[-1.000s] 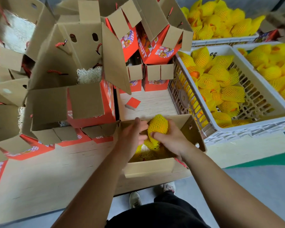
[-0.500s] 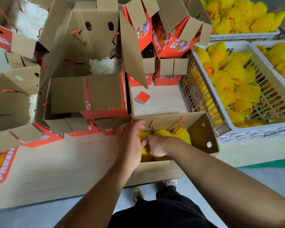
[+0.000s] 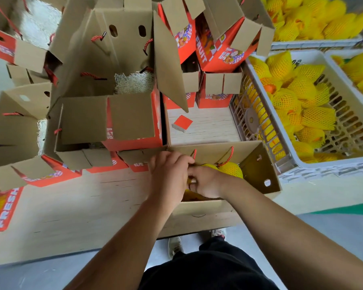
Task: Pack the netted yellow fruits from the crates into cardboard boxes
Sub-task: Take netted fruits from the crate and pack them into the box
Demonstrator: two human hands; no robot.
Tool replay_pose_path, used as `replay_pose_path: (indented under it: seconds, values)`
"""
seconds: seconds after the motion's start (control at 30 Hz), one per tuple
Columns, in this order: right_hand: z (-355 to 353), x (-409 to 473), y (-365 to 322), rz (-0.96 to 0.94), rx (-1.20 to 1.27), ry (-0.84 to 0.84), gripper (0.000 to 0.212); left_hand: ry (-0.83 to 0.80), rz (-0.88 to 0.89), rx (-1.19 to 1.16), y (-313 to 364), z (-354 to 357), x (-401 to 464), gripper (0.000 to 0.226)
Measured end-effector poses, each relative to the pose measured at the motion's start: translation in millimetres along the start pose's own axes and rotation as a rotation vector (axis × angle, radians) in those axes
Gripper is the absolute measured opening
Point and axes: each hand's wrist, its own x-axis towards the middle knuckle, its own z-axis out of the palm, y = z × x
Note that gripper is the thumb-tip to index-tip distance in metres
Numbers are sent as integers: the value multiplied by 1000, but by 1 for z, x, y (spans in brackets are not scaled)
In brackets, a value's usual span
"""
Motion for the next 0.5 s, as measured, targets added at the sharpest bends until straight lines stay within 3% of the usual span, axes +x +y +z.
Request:
replay_pose_path:
  seconds: [0.17,0.33,0.5]
  values:
    - [-32,-52,23,-53,467,426,15,33,86,-217,41,3,22,31]
    - [-72,-86,62,-33,544,761,19,39,185,-445,105,19,71,28]
    - [-108,-107,136,26,599,934,23,23,270,-504,182,55,119,37]
